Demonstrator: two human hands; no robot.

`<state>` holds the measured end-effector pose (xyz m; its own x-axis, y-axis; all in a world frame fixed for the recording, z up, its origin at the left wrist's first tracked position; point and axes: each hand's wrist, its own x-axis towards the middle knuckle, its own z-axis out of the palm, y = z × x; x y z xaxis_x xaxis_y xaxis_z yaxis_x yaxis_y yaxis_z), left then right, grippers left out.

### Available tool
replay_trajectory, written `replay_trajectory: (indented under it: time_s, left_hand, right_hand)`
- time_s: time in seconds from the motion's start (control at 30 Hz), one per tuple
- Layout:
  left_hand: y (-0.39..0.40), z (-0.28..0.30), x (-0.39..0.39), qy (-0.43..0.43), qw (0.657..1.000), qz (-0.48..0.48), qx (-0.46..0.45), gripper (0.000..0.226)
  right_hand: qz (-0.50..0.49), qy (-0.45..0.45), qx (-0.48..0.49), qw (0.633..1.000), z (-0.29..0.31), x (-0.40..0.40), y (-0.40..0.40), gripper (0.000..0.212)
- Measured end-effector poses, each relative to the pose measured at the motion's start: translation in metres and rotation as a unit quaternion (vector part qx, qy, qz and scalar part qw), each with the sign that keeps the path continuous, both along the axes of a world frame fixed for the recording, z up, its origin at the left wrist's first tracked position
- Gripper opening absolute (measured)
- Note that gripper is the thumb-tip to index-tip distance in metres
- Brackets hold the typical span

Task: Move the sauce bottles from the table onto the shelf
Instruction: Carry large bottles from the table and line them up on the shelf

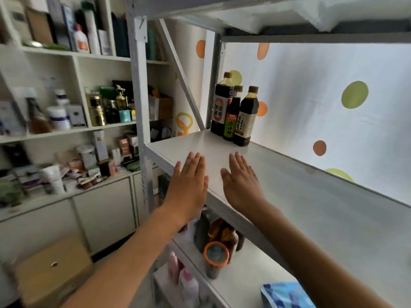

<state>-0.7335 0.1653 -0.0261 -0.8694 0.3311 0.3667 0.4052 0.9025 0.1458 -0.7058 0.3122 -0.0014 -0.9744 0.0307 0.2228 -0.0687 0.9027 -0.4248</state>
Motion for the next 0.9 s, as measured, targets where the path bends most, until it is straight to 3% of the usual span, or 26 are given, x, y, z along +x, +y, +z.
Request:
replay_trajectory:
  time_s: [0.13,0.3,0.43,0.57,0.7,0.9]
  left_hand:
    - [-0.011,-0.030,0.080,0.010,0.999,0.041,0.017,0.059]
    - [-0.058,-0.060,0.171,-0.016,0.992,0.097,0.082,0.063]
    - [-0.101,-0.089,0.235,-0.032,0.983,0.144,0.110,0.069]
    - [-0.143,-0.123,0.307,-0.033,0.967,0.202,0.149,0.059]
    - [-0.197,-0.160,0.402,-0.052,0.948,0.268,0.165,0.058]
    - [-0.286,-0.191,0.549,-0.050,0.902,0.394,0.172,0.055]
  right_hand:
    - [0.083,0.026,0.025,0.996,-0.020,0.067,-0.013,0.060]
    - [0.195,-0.033,0.013,0.980,-0.058,0.133,-0.041,0.059]
    - [0.269,-0.018,0.019,0.963,-0.097,0.172,-0.085,0.060]
    - [0.333,-0.035,-0.013,0.942,-0.127,0.227,-0.135,0.060]
    - [0.419,-0.086,-0.002,0.904,-0.160,0.303,-0.202,0.052]
    - [0.541,-0.106,0.030,0.834,-0.194,0.414,-0.322,0.057]
